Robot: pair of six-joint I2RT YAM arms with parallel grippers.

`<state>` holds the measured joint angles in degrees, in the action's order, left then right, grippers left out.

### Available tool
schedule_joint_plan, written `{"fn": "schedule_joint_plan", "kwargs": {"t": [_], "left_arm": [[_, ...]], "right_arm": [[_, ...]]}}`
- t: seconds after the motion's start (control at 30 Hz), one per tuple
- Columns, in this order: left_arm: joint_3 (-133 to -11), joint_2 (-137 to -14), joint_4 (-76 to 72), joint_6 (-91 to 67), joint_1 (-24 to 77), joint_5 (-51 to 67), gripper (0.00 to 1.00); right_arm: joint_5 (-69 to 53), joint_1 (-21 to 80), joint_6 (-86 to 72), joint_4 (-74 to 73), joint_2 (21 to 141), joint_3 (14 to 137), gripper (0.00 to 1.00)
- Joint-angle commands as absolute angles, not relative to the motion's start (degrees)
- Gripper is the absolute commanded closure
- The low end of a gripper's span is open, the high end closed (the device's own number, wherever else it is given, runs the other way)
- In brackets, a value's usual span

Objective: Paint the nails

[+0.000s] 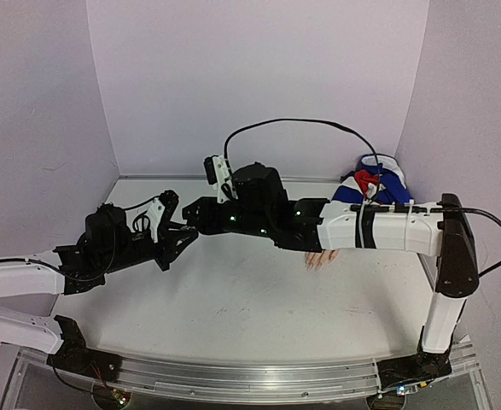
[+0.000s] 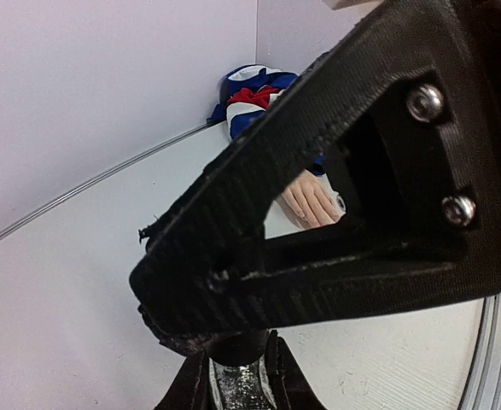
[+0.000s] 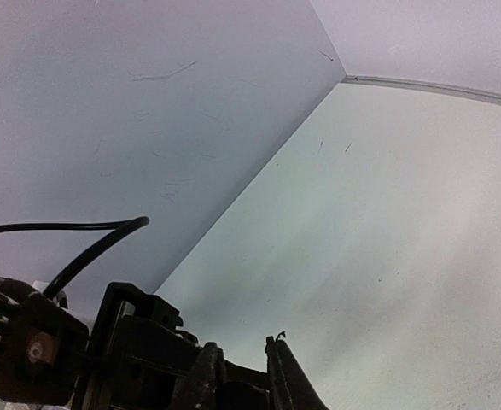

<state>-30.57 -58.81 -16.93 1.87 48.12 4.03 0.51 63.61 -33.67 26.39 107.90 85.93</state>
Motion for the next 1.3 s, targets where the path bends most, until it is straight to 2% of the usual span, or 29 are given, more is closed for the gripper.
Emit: {"fn": "schedule_joint_plan", "kwargs": {"t": [0.0, 0.17, 0.27, 0.33, 0.43, 0.5, 0.53, 0.57, 0.63, 0.77, 0.87, 0.97, 1.07, 1.13, 1.27], "left_arm": [[-30.76, -56.93, -20.04, 1.06, 48.53, 3.16, 1.0], [-31.26, -56.95, -20.08, -0.7, 48.52, 5.15, 1.0], [-31.75, -56.68, -20.11, -1.89, 48.52, 9.3, 1.0], [-32.32, -56.71, -20.07, -2.43, 48.35, 14.55, 1.0], [-33.6, -57.61, -20.32, -2.64, 48.34, 27.17, 1.0], [-34.47, -58.22, -21.44, -2.17, 48.25, 41.76, 1.0], [-34.84, -58.42, -22.29, -2.2, 48.25, 50.16, 1.0], [-35.15, -58.52, -23.61, -2.76, 48.25, 56.43, 1.0], [-35.66, -58.09, -24.66, -3.78, 48.21, 60.43, 1.0], [-34.43, -55.89, -24.76, -2.33, 48.25, 52.95, 1.0], [-33.84, -55.35, -24.78, -2.32, 48.19, 43.14, 1.0], [-32.52, -54.5, -24.79, -1.81, 48.25, 32.17, 1.0], [-31.08, -54.16, -23.7, -0.28, 48.25, 18.41, 1.0], [-30.37, -54.05, -22.32, 0.66, 48.25, 10.06, 1.0], [-29.52, -54.87, -21.71, 2.44, 48.34, 4.19, 1.0]], "right_arm": [[0.61, 64.03, -33.85, 27.47, 108.42, 88.77, 0.88], [-1.22, 63.99, -32.1, 27.93, 107.16, 86.8, 1.0], [-6.39, 63.84, -25.57, 29.61, 104.18, 83.96, 1.0], [-16.49, 63.09, -18.04, 31.46, 101.58, 81.34, 1.0], [-40.45, 61.66, -7.98, 31.67, 98.04, 77.19, 1.0], [-61.36, 60.4, -3.54, 31.77, 97.04, 75.27, 1.0], [-66.2, 59.72, -3.13, 31.81, 96.72, 74.71, 1.0], [-67.67, 59.54, -3.16, 31.77, 96.36, 74.2, 1.0], [-68.59, 59.24, -2.68, 31.5, 95.72, 73.14, 1.0], [-64.62, 59.06, -2.21, 31.73, 94.43, 71.74, 1.0], [-56.49, 59.1, -4.78, 32.53, 94.39, 71.98, 0.99], [-44.75, 59.04, -9.16, 33.35, 94.02, 72.15, 0.58], [-30.72, 59.06, -15.44, 32.74, 93.21, 72.42, 0.33], [-24.49, 59.11, -19.21, 30.81, 93.38, 73.49, 0.27], [-14.61, 59.9, -26.94, 29.33, 95.17, 74.35, 0.24]]}}
